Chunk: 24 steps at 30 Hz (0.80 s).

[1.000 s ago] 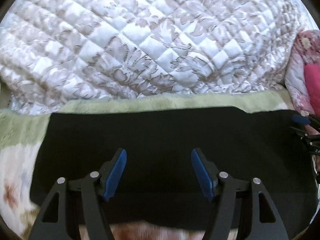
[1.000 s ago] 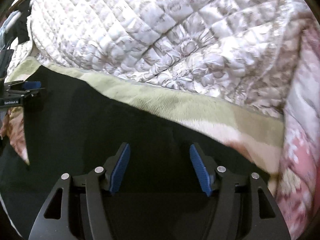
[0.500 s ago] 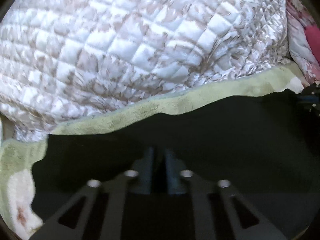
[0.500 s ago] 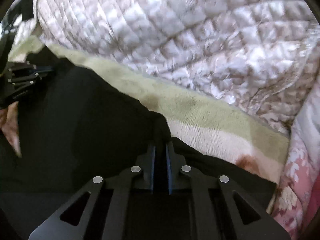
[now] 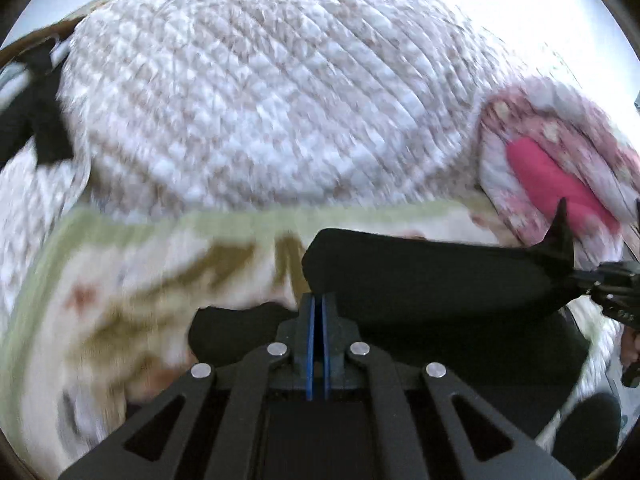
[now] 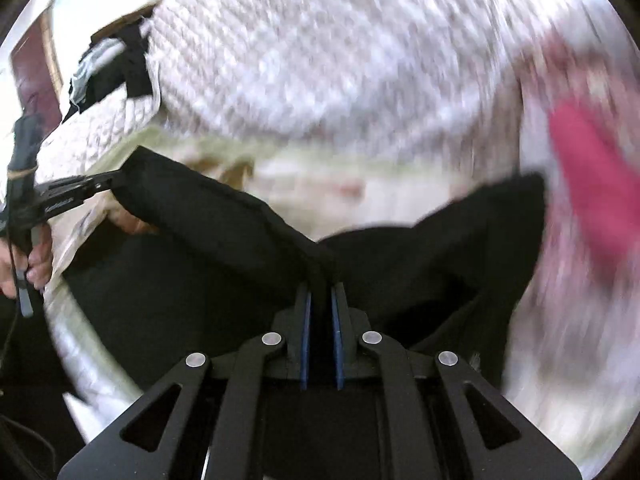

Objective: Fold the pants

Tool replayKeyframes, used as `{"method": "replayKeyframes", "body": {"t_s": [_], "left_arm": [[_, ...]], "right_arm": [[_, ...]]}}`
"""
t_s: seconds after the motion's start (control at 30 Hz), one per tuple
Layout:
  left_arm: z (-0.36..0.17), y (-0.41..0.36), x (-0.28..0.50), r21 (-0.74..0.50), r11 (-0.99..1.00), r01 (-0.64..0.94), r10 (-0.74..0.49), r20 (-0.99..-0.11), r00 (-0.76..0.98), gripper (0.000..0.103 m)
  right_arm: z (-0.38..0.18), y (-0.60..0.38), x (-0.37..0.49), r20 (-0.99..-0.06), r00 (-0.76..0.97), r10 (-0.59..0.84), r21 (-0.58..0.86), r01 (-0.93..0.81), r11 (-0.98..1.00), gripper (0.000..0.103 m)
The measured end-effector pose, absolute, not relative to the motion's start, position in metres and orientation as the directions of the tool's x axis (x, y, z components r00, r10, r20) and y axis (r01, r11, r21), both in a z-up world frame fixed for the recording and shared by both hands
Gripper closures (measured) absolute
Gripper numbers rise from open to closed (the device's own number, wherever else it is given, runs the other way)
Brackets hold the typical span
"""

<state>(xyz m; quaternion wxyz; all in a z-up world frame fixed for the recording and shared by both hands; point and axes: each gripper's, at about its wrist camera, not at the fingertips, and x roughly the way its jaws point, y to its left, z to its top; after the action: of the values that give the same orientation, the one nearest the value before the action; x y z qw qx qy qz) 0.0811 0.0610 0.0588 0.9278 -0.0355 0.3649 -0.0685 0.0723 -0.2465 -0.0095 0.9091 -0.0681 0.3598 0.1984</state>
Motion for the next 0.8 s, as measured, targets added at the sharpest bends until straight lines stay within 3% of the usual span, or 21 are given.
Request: {"method": "replayKeyframes", "body": {"t_s": [0.07,0.17,0.3,0.4,0.47,0.53,0.67,0.8], "left_arm": [[0.037,0.060,0.057,-0.133,0.985,0.106,-0.169,-0.713,0.681,0.098],[0.005,0.050,0.025,-0.131,0.987,0.091,-0.160,-0.780,0.605,0.098],[-0.004,0.058,-0.006,-0.177,0.983,0.049,-0.175,-0.815,0.552,0.098],[0.005,0.074,-0.015,-0.198,0.980,0.001,-0.163,-0.806,0.569,0.098],[0.017,0.080,-0.011,-0.200,0.980,-0.016,-0.152,-0.791,0.593,0.088],[0.025,0.079,0.001,-0.209,0.978,-0.012,-0.158,-0.778,0.608,0.058],[0.029,0.049,0.037,-0.191,0.980,0.056,-0.186,-0.778,0.600,0.051],[0.003,0.013,0.074,-0.070,0.992,0.101,-0.114,-0.829,0.547,0.052]], "right_arm": [[-0.046,-0.253,0.056,-0.749,0.593,0.295,0.098,-0.341,0.935,0.093],[-0.074,-0.260,0.041,-0.790,0.545,0.282,0.165,-0.253,0.953,0.082],[-0.062,-0.264,0.016,-0.750,0.592,0.295,0.208,-0.213,0.955,0.061],[-0.048,-0.269,0.007,-0.706,0.635,0.312,0.239,-0.202,0.950,0.051],[-0.041,-0.274,0.002,-0.678,0.670,0.304,0.253,-0.176,0.951,0.050],[-0.040,-0.281,0.000,-0.661,0.691,0.293,0.279,-0.136,0.951,0.050],[-0.043,-0.297,0.002,-0.658,0.704,0.268,0.327,-0.054,0.944,0.050],[-0.044,-0.309,0.000,-0.658,0.712,0.245,0.348,-0.002,0.938,0.050]]}}
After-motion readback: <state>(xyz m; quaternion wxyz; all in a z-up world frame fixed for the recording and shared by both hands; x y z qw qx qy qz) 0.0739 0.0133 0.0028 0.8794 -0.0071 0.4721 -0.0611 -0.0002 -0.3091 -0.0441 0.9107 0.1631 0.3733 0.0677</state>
